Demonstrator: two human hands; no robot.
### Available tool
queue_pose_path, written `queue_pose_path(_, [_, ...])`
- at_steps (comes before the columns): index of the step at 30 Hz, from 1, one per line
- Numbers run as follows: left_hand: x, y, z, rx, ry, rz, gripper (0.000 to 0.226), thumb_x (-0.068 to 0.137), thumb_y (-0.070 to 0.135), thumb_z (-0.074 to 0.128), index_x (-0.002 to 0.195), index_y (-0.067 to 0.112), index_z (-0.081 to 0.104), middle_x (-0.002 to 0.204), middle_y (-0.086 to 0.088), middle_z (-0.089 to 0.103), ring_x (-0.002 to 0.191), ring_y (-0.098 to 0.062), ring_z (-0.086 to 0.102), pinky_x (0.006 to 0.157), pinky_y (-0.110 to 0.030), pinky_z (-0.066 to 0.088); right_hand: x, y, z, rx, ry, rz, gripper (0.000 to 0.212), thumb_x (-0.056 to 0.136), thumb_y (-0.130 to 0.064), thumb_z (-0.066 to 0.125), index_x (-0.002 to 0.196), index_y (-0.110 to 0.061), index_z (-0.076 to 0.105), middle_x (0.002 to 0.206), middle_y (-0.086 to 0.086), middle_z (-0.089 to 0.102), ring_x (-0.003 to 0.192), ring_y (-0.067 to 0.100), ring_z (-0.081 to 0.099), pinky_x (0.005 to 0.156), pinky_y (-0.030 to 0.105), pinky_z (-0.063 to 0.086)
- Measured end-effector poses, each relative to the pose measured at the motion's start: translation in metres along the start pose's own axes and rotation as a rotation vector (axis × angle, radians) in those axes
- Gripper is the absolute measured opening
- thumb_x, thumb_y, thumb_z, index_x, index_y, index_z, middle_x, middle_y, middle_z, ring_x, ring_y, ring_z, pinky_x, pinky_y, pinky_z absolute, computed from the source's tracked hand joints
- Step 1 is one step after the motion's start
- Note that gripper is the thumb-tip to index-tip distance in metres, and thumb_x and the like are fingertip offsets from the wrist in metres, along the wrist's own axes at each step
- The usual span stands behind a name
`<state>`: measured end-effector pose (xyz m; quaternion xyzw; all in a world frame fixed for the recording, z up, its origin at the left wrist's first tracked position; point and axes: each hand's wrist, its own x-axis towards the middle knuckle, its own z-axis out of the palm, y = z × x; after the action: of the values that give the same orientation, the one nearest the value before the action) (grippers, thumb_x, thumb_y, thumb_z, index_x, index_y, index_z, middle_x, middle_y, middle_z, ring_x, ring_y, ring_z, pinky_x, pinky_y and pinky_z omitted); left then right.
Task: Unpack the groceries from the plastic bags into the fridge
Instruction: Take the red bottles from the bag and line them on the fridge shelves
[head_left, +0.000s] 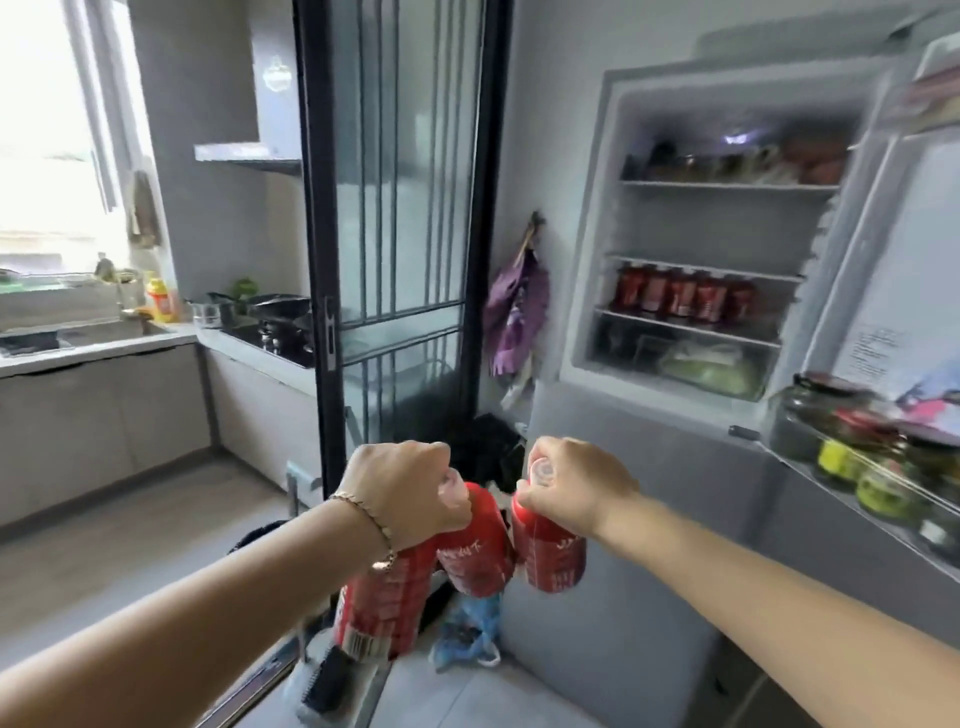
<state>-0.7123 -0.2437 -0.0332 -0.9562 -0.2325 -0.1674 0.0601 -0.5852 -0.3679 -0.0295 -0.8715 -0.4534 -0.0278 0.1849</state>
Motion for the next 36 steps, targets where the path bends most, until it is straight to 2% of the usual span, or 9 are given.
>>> queue_pose_path(4, [0.121,0.037,0.043,-0.062,0.000,0.145,0.025,0.083,0.039,0.047,0.088,0.018,0.059,0.091,0.000,0.068,0.085,-0.023,0.064,0.071,-0.027,0.042,0.073,0.077,-0.002,-0.029,0.043,0.179,0.016,0.081,-0.034,0.059,0.084,-0.021,0.050,0.088,-0.002,0.052,0.081,0.021,0.052,0.067,0.026,0.036])
queue_pose_path(7, [0.194,0.055,0.052,-0.064,0.013,0.257,0.017,0.082,0.036,0.046,0.076,0.020,0.046,0.086,0.001,0.066,0.079,-0.023,0.062,0.068,-0.027,0.040,0.118,0.114,-0.020,-0.018,0.058,0.280,0.015,0.083,-0.032,0.058,0.086,-0.018,0.054,0.088,-0.001,0.056,0.083,0.021,0.056,0.066,0.027,0.042])
queue_pose_path(11, [0.306,0.079,0.066,-0.090,0.062,0.386,0.019,0.082,0.037,0.046,0.076,0.020,0.045,0.074,0.004,0.057,0.066,-0.020,0.052,0.064,-0.027,0.037,0.177,0.166,-0.046,0.031,0.143,0.421,0.014,0.083,-0.031,0.058,0.084,-0.018,0.057,0.085,0.000,0.061,0.080,0.020,0.059,0.059,0.025,0.041])
queue_pose_path(15, [0.390,0.117,0.082,-0.160,0.088,0.443,0.022,0.080,0.034,0.047,0.065,0.019,0.042,0.066,0.005,0.055,0.056,-0.016,0.048,0.058,-0.026,0.038,0.223,0.221,-0.064,0.014,0.262,0.484,0.014,0.080,-0.029,0.061,0.081,-0.015,0.058,0.085,0.002,0.063,0.081,0.022,0.061,0.070,0.031,0.050])
queue_pose_path(19, [0.461,0.160,0.097,-0.216,0.111,0.480,0.019,0.078,0.033,0.046,0.064,0.019,0.044,0.066,0.005,0.057,0.058,-0.017,0.051,0.058,-0.025,0.040,0.264,0.282,-0.079,0.013,0.384,0.534,0.024,0.078,-0.026,0.062,0.062,-0.010,0.054,0.066,0.005,0.062,0.065,0.021,0.061,0.061,0.031,0.048])
queue_pose_path(23, [0.532,0.202,0.121,-0.248,0.137,0.473,0.019,0.077,0.033,0.047,0.066,0.019,0.045,0.066,0.005,0.057,0.058,-0.016,0.050,0.057,-0.025,0.039,0.309,0.360,-0.094,0.004,0.493,0.580,0.033,0.077,-0.027,0.062,0.054,-0.014,0.043,0.055,0.001,0.053,0.055,0.020,0.051,0.052,0.027,0.035])
queue_pose_path(29, [0.640,0.253,0.130,-0.263,0.218,0.440,0.024,0.081,0.042,0.051,0.081,0.019,0.055,0.068,0.007,0.055,0.059,-0.013,0.050,0.050,-0.023,0.030,0.384,0.466,-0.142,-0.051,0.718,0.635,0.037,0.078,-0.026,0.061,0.051,-0.013,0.039,0.058,0.003,0.051,0.065,0.030,0.052,0.054,0.030,0.035])
queue_pose_path(33, [0.699,0.277,0.132,-0.279,0.253,0.414,0.028,0.080,0.050,0.052,0.083,0.022,0.051,0.070,0.008,0.053,0.067,-0.016,0.054,0.062,-0.026,0.039,0.420,0.521,-0.166,-0.078,0.796,0.664,0.025,0.081,-0.025,0.059,0.065,-0.005,0.058,0.069,0.013,0.059,0.072,0.034,0.056,0.061,0.032,0.038])
queue_pose_path(36, [0.731,0.289,0.142,-0.282,0.258,0.412,0.028,0.078,0.049,0.053,0.079,0.022,0.049,0.073,0.006,0.056,0.070,-0.019,0.056,0.066,-0.028,0.043,0.439,0.559,-0.165,-0.102,0.816,0.742,0.030,0.082,-0.029,0.061,0.076,0.000,0.062,0.081,0.016,0.068,0.072,0.033,0.057,0.059,0.032,0.037])
